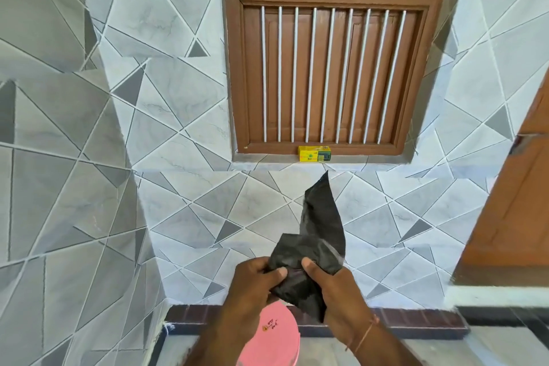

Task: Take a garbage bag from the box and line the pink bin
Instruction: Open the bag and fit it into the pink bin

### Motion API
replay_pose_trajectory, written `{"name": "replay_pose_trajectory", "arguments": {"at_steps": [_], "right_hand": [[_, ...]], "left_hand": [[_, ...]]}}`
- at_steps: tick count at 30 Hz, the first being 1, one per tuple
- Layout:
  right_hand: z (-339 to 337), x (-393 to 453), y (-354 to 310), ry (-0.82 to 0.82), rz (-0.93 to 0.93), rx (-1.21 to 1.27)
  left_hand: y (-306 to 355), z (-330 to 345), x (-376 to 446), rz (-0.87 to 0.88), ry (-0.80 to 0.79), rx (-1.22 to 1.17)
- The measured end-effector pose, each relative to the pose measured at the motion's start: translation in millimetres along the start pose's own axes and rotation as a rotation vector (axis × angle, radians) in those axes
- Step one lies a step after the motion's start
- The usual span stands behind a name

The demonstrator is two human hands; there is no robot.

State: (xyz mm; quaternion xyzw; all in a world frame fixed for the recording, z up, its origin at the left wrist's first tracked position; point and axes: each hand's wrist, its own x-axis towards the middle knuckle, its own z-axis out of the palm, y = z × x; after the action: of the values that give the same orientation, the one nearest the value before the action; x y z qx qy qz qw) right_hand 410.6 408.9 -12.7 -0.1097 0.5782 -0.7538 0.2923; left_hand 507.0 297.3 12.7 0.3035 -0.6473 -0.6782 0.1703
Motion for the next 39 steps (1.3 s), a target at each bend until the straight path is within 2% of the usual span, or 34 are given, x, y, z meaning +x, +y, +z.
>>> {"name": "replay_pose_trajectory", "arguments": {"at_steps": [3, 5, 7, 8, 9, 10, 12, 13, 15, 17, 21, 23, 25, 26, 28, 30, 31, 32, 33, 35, 36, 38, 39], "right_hand": [[-9.8, 1.3, -0.7, 0.063, 0.011, -0.067], [-17.4, 3.9, 0.0, 0.246, -0.026, -0.187], [-24.1, 0.8, -5.8, 0.522, -0.189, -0.348], [-26.6, -2.1, -9.0, 0.545, -0.316, -0.414], [-26.1, -5.1, -11.3, 0.448, -0.417, -0.476], [-22.9, -8.3, -13.1, 0.285, -0.46, -0.522], [-14.8, -11.6, -11.7, 0.0, -0.425, -0.59], [-11.3, -11.3, -11.5, -0.066, -0.422, -0.6], [-7.2, -7.0, -11.2, -0.057, -0.405, -0.559], [-8.3, -1.1, -12.0, 0.017, -0.362, -0.495], [-17.0, 11.8, -12.5, 0.167, -0.306, -0.43], [-26.5, 20.3, -14.1, 0.255, -0.208, -0.199], [-36.0, 26.2, -18.8, 0.263, -0.052, 0.136], [-37.4, 26.5, -21.9, 0.228, 0.022, 0.299], [-37.2, 25.1, -26.5, 0.15, 0.09, 0.493], [-32.9, 24.6, -27.8, 0.121, 0.068, 0.432], [-30.1, 25.0, -27.4, 0.13, 0.043, 0.351], [-27.0, 24.3, -27.6, 0.14, 0.013, 0.267], [-23.4, 23.6, -27.4, 0.151, -0.021, 0.193], [-16.7, 21.9, -26.7, 0.162, -0.079, 0.105], [-12.9, 19.8, -25.8, 0.163, -0.096, 0.089], [-6.1, 14.9, -24.9, 0.15, -0.094, 0.11], [-3.8, 13.1, -24.9, 0.143, -0.082, 0.129]], "left_hand": [[4.1, 9.9, -1.5, 0.026, 0.073, -0.075], [6.5, 14.5, 0.0, 0.057, 0.122, -0.059], [8.0, 18.5, 2.2, 0.071, 0.183, -0.033], [8.9, 20.1, 3.2, 0.071, 0.205, -0.033], [9.2, 21.3, 3.8, 0.068, 0.221, -0.038], [9.4, 23.0, 4.4, 0.075, 0.226, -0.048], [10.7, 27.7, 3.7, 0.099, 0.208, -0.078], [11.1, 30.1, 3.9, 0.095, 0.192, -0.096], [11.6, 32.7, 3.6, 0.083, 0.159, -0.12], [12.2, 33.6, 2.8, 0.089, 0.121, -0.133], [7.7, 27.2, 10.7, 0.155, 0.189, -0.074], [4.9, 21.1, 14.2, 0.156, 0.246, -0.118], [0.7, 14.7, 14.5, 0.132, 0.312, -0.136], [-2.8, 11.6, 13.5, 0.117, 0.336, -0.106], [-14.6, 5.8, 14.9, 0.072, 0.324, 0.126], [-27.5, 1.6, 12.2, -0.004, 0.239, 0.672], [-30.7, 2.1, 8.5, 0.033, 0.245, 0.923], [-31.8, 3.7, 6.4, 0.138, 0.282, 1.036], [-25.5, 7.3, 0.8, 0.273, 0.315, 1.025], [-16.4, 16.2, -5.5, 0.46, 0.274, 0.784], [-12.7, 21.0, -7.2, 0.485, 0.199, 0.702], [-8.5, 32.9, -9.5, 0.474, 0.05, 0.759], [-11.0, 36.8, -7.4, 0.482, 0.041, 0.826]]}}
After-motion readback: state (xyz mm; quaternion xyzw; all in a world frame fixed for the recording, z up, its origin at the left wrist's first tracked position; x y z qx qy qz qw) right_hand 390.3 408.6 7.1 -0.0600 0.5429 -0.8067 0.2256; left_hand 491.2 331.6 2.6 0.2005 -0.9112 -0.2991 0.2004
